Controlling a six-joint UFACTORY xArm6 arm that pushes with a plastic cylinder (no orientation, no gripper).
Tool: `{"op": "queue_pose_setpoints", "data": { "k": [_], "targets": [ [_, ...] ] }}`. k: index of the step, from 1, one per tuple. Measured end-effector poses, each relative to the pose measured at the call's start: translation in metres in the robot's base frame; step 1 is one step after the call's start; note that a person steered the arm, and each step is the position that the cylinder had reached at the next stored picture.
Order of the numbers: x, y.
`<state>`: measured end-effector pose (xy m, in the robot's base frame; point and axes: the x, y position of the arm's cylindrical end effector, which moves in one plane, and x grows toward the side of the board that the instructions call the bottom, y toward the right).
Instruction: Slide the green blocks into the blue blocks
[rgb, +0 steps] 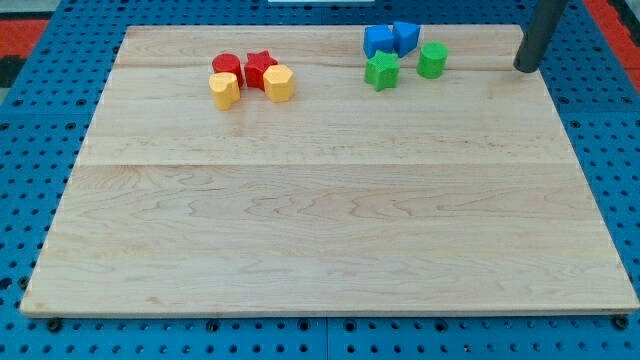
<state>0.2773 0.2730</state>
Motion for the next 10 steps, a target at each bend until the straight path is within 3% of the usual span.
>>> {"op": "queue_pose_setpoints", "data": {
  "k": [1, 3, 5, 6, 7, 8, 9, 10],
  "targets": [
    [0.000, -0.002],
    [0.019, -0.087],
    [0.006, -0.139],
    [0.066, -0.117],
    [0.059, -0.160],
    [0.024, -0.161],
    [0.041, -0.139],
    [0.073, -0.158]
  ]
}}
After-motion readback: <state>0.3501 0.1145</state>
